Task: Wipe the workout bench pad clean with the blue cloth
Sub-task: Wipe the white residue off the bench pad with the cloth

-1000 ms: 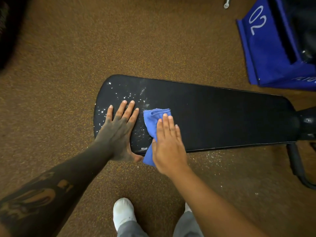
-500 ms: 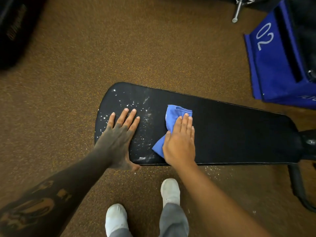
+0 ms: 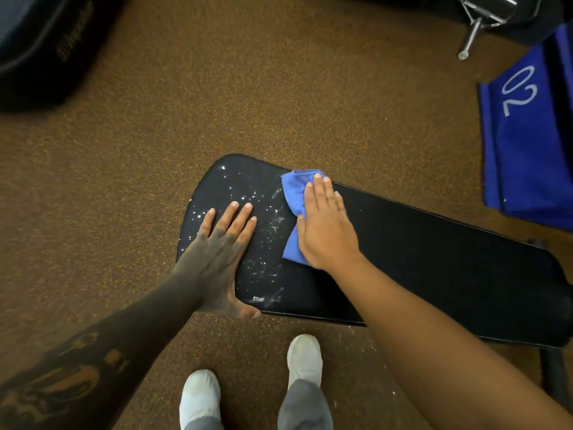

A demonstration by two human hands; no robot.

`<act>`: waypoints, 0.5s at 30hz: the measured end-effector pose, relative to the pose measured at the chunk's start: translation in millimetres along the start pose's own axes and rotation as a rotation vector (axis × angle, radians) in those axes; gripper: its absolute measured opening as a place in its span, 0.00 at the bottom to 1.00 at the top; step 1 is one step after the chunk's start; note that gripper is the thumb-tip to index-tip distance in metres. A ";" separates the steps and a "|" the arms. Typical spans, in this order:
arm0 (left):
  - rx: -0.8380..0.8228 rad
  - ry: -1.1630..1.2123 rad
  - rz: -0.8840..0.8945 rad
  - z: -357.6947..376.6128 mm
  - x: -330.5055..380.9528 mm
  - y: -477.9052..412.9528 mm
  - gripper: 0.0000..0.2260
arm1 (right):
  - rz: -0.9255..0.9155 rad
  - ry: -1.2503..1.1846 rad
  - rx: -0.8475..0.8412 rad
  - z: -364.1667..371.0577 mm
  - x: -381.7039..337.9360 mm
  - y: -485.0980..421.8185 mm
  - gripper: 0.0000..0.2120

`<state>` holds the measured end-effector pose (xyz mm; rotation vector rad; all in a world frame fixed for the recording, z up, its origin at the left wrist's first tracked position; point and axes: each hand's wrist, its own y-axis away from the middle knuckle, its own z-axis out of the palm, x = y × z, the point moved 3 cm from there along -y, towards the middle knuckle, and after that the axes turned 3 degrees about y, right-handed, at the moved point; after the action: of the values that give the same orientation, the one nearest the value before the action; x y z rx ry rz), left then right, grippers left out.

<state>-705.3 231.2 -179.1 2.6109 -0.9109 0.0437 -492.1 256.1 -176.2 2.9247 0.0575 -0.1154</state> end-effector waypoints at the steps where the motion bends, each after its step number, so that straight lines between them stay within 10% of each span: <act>1: 0.000 -0.001 -0.004 -0.1 0.3 0.1 0.71 | 0.056 -0.028 0.001 -2.9 -1.6 -10.8 0.29; 15: 0.008 0.052 -0.126 3.1 1.0 9.1 0.69 | -0.030 -0.025 0.010 -8.3 -28.0 21.2 0.35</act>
<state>-710.4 222.9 -178.8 2.6562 -0.7283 0.0813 -518.4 236.3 -161.3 2.9325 0.0967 -0.1569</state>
